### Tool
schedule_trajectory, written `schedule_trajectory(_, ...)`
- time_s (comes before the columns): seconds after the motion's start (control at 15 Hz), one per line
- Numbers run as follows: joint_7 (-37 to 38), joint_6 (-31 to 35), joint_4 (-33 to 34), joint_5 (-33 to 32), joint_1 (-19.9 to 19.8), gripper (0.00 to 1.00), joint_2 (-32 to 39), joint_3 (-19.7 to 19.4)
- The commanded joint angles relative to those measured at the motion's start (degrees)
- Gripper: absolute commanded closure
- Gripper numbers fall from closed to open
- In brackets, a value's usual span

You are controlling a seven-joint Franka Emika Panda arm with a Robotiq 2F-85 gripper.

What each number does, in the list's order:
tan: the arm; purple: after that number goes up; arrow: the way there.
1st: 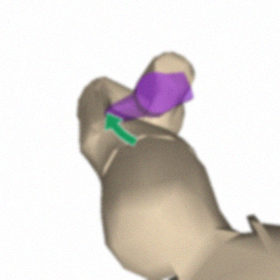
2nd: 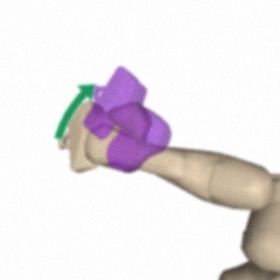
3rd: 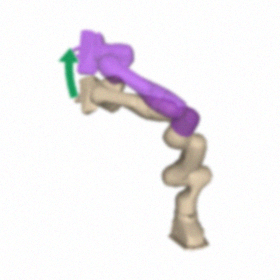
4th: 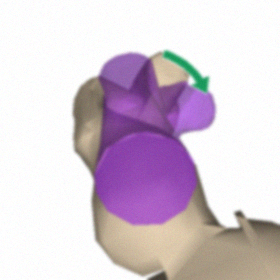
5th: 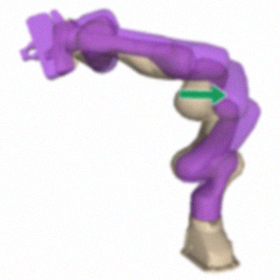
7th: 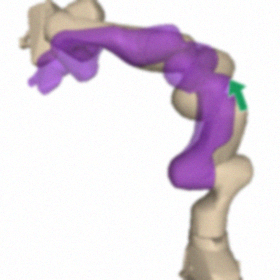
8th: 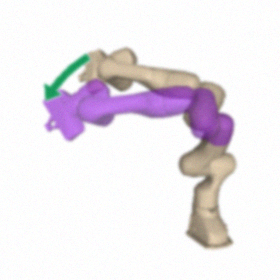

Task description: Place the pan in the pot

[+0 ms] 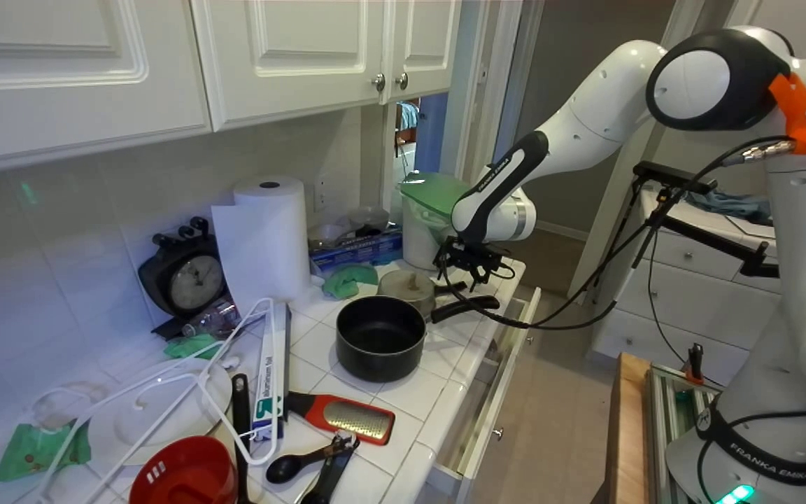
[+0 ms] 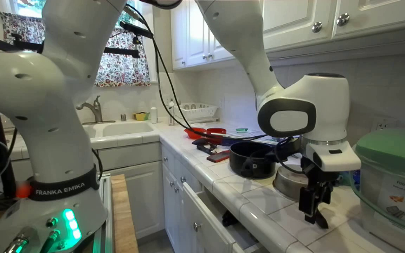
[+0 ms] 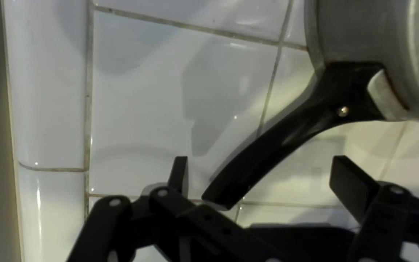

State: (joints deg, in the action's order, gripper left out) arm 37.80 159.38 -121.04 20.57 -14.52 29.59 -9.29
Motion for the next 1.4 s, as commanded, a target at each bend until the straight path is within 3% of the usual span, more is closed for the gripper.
schedule_trajectory(0.0, -0.3, 0.7, 2.4, 1.9, 0.8, 0.25, 2.8, -0.7)
schedule_trajectory(0.13, 0.0, 0.7, 3.1, 1.9, 1.0, 0.32, 3.4, -0.9)
schedule_trajectory(0.53, 1.2, 0.2, 4.1, 1.5, 1.5, 0.75, 4.0, -1.8)
schedule_trajectory(0.6, 1.6, 0.3, 4.1, 1.4, 1.8, 0.67, 4.0, -2.1)
schedule_trajectory(0.73, 3.1, 0.2, 4.5, 1.3, 2.2, 0.87, 4.2, -2.7)
schedule_trajectory(0.8, 3.6, 0.1, 4.8, 1.2, 2.3, 0.76, 4.5, -2.8)
schedule_trajectory(0.87, 4.4, 0.0, 5.0, 0.9, 2.6, 0.44, 4.7, -3.2)
schedule_trajectory(0.93, 5.2, 0.0, 5.2, 0.8, 2.8, 0.45, 4.9, -3.5)
schedule_trajectory(1.0, 6.0, -0.3, 5.3, 0.6, 3.2, 0.85, 5.0, -4.0)
schedule_trajectory(1.07, 6.8, -0.4, 5.6, 0.5, 3.5, 0.84, 5.3, -4.3)
schedule_trajectory(1.2, 9.3, -1.0, 5.9, 0.2, 4.5, 0.93, 5.5, -5.5)
schedule_trajectory(1.33, 11.7, -1.2, 6.1, 0.0, 5.1, 0.9, 5.7, -6.3)
